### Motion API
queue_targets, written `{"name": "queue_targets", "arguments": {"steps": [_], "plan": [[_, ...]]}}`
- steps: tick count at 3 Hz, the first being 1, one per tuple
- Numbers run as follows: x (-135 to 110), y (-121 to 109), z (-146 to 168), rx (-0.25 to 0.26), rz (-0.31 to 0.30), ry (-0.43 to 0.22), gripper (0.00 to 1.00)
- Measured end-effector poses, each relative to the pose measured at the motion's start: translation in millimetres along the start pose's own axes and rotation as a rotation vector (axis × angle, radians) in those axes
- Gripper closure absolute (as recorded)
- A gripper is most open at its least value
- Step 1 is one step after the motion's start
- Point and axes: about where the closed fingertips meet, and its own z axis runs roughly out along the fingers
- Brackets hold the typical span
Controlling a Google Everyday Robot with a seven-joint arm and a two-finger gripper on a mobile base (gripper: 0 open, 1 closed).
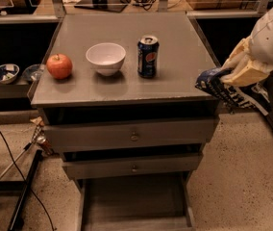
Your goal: Place blue chip bag into bottom drawer
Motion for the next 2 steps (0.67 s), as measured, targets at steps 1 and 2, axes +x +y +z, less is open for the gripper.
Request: {"name": "queue_targets", "arguments": {"steps": [1, 2], "plan": [[-4.8, 33.5, 19.7, -0.081, 0.006, -0.043, 1.0], [-10.2, 57.1, 27.0, -0.129, 0.014, -0.073, 1.0]]}}
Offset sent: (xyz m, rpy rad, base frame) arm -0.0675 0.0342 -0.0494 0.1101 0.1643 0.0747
